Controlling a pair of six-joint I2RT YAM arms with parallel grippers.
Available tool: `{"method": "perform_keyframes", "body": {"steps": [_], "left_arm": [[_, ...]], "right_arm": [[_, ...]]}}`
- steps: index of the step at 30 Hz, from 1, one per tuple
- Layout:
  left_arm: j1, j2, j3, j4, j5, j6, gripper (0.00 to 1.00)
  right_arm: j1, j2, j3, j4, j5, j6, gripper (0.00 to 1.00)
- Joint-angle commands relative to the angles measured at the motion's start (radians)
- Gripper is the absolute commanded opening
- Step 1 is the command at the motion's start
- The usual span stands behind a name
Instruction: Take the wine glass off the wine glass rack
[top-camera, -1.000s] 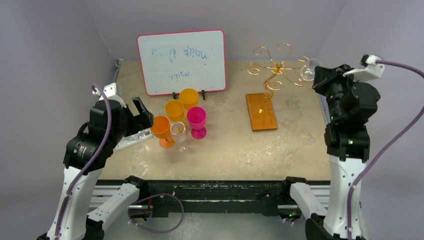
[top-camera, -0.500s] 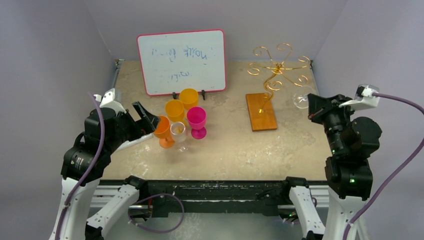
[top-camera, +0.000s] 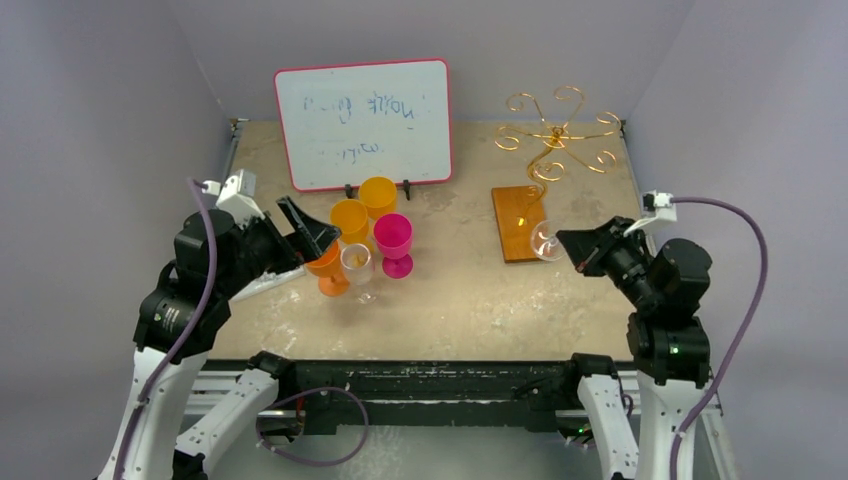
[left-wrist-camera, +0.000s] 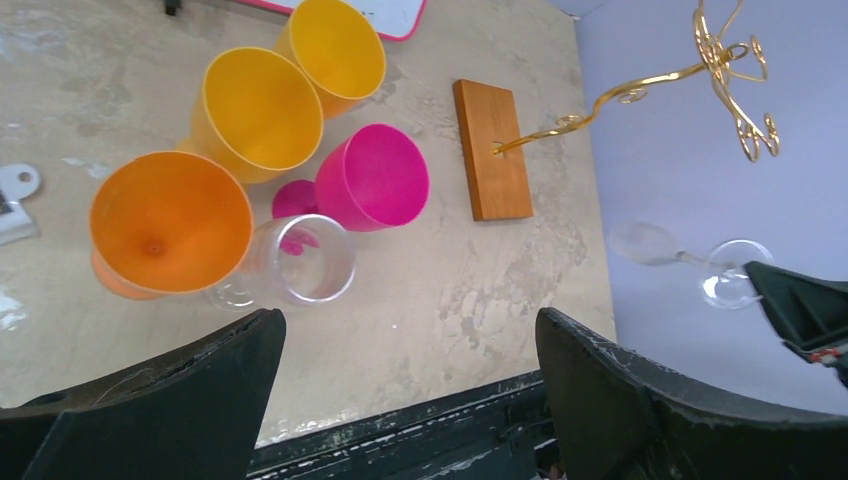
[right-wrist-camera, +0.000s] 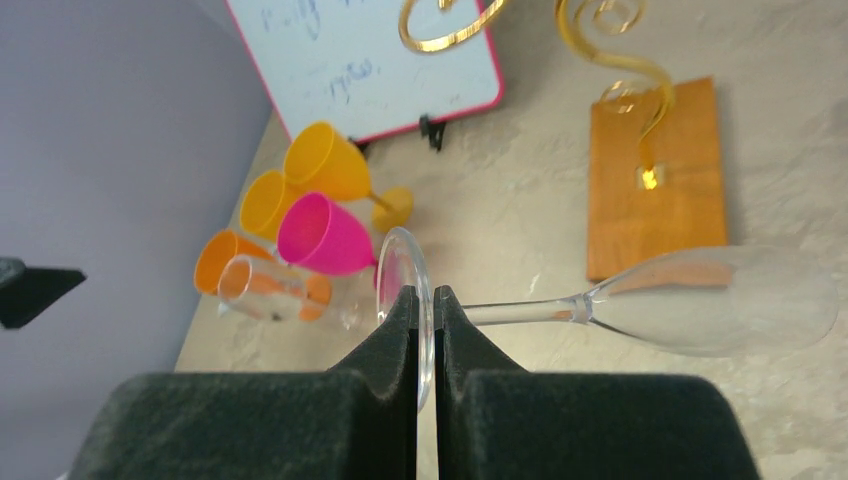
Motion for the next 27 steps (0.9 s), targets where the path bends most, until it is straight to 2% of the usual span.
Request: {"method": "perform_keyframes", "body": {"steps": [1,8,13,19,22,24,27], "left_arm": [[0.008,0.017,-0.043,0.149,0.104,-0.044,0.95],[0.007,0.044,-0.049,0.237,0.166,-0.081,0.94],[0.006,0.132,-0.004,0.205,0.156,-0.053,0.92],[-0.008,0.182,0.038,0.215,0.134,-0.041,0.92],[-0.085,0.200,0.021,0.282,0.055,-0.077,0.91],[-0.193,0.215,0.004,0.361,-0.014,-0.110,0.90],[-0.357,0.291,0.051,0.350,-0.157,-0.096,0.88]], "right_arm": [[0.000,-0.004,-0.084,0.105,-0.193,0.038,0.00],[0.002,0.027,-0.161,0.121,-0.279,0.024,0.00],[0.001,0.039,-0.210,0.233,-0.331,0.090,0.00],[0.002,0.119,-0.223,0.291,-0.392,0.086,0.00],[0.005,0.137,-0.245,0.317,-0.402,0.083,0.00],[0.008,0.144,-0.270,0.338,-0.416,0.086,0.00],[0.011,0.165,-0.307,0.349,-0.436,0.084,0.00]]}}
